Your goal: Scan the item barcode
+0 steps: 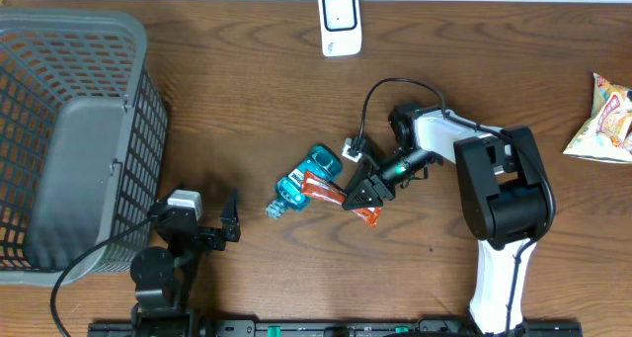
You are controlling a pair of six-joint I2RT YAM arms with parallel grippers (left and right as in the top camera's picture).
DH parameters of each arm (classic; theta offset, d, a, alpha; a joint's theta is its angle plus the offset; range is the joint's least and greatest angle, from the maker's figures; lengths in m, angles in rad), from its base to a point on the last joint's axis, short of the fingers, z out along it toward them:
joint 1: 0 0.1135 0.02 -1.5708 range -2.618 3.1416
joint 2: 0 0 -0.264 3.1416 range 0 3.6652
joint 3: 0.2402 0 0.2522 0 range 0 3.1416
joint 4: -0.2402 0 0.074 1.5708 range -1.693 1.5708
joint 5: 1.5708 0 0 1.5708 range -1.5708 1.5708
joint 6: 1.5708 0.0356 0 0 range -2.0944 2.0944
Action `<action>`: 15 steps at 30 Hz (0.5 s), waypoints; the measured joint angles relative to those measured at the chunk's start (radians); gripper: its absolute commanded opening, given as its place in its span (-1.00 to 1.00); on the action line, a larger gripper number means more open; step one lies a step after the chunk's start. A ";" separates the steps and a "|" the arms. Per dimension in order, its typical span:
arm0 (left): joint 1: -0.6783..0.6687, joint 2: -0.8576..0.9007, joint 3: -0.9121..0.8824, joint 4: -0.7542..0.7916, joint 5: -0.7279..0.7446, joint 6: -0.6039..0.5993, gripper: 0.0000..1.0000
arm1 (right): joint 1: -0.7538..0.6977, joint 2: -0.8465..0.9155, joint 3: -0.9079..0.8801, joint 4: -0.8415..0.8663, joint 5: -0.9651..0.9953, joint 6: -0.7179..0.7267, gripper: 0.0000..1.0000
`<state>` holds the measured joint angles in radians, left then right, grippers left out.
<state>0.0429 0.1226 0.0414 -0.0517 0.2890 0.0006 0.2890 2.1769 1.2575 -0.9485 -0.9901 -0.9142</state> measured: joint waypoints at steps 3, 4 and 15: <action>0.000 0.000 0.000 0.000 0.000 0.000 0.96 | 0.000 0.011 0.000 0.001 -0.014 -0.008 -0.07; 0.000 0.000 0.000 0.000 0.000 0.000 0.96 | 0.000 0.014 0.000 0.002 -0.017 -0.011 -0.19; 0.000 0.000 0.000 0.000 0.000 0.000 0.95 | 0.000 0.048 -0.007 0.004 -0.008 -0.011 -0.98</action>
<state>0.0429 0.1226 0.0414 -0.0517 0.2890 0.0006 0.2890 2.2253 1.2507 -0.9447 -0.9981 -0.9253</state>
